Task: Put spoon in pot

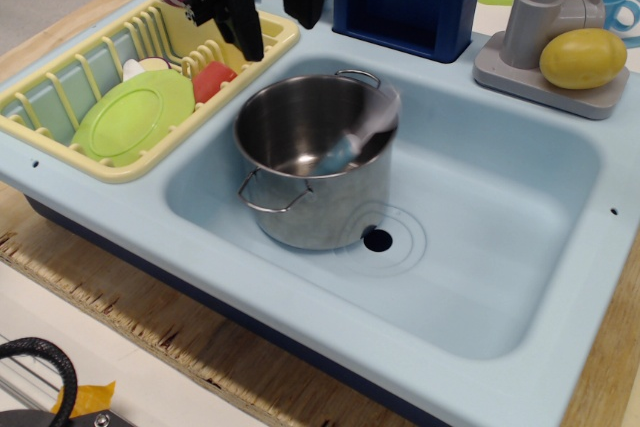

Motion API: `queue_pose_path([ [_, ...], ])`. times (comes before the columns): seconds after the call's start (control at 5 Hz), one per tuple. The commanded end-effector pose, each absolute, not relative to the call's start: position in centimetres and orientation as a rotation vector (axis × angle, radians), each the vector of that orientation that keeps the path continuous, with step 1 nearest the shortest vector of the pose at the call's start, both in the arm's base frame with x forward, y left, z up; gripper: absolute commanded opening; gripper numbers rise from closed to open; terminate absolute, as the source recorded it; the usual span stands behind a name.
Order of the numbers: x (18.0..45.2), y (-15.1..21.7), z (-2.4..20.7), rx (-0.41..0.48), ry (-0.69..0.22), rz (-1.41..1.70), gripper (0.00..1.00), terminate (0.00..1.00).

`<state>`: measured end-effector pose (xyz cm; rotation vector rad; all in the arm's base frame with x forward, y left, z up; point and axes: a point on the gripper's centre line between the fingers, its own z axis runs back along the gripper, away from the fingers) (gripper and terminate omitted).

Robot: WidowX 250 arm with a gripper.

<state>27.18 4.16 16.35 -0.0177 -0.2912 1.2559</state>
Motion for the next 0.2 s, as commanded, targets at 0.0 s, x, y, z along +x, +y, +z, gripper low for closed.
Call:
queue_pose_path([
  [0.0, 27.19, 4.35, 17.17, -0.035, -0.319, 1.262, 1.0, 1.0],
])
